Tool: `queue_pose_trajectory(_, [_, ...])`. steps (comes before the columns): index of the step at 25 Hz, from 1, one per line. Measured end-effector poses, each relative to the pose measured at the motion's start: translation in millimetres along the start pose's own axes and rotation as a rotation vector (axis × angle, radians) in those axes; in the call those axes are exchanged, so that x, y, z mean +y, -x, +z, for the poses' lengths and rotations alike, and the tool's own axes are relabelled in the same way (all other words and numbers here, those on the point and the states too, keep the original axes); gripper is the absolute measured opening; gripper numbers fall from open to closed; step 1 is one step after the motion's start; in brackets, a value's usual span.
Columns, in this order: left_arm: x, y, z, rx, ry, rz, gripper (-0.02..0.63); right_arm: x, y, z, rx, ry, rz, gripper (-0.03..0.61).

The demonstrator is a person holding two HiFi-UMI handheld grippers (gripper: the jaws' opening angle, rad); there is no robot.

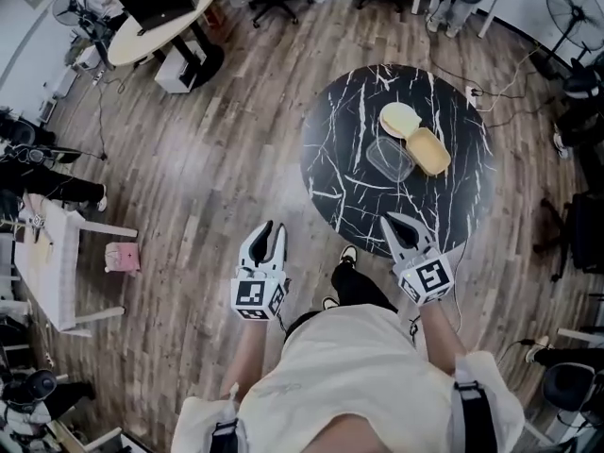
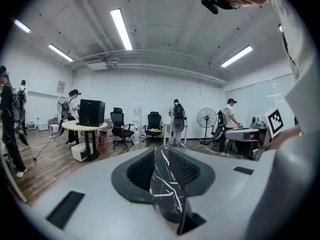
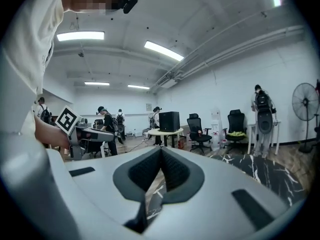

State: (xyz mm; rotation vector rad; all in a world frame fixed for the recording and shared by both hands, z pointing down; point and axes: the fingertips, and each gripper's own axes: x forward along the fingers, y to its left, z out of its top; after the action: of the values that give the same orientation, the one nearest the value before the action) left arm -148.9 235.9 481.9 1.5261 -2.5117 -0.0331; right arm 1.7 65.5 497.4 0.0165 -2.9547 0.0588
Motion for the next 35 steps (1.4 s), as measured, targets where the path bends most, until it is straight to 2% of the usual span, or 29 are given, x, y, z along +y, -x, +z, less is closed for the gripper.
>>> queue_pose_trajectory(7, [12,-97,30,-0.005,-0.003,-0.037,0.104,-75,-51,11,-0.035,-0.008,-0.048,0.006])
queue_pose_trajectory(13, [1,-151,34,0.027,-0.019,-0.090,0.104,-113,-69,12,-0.039,-0.022,-0.072,0.006])
queue_pose_trajectory(20, [-14,-201,29,0.076,-0.049,-0.179,0.104,-142,-65,10,-0.045,-0.072,-0.149,0.006])
queue_pose_trajectory(26, [-30,-239,25,0.101,-0.052,-0.297,0.104,-157,-66,4,0.013,-0.031,-0.246,0.006])
queue_pose_trajectory(30, [-25,-273,26,0.109,-0.048,-0.373,0.104,-165,-76,10,0.020,-0.046,-0.313,0.006])
queue_pose_trajectory(35, [-24,-319,30,0.117,-0.059,-0.502,0.104,-181,-85,24,0.009,-0.091,-0.447,0.006])
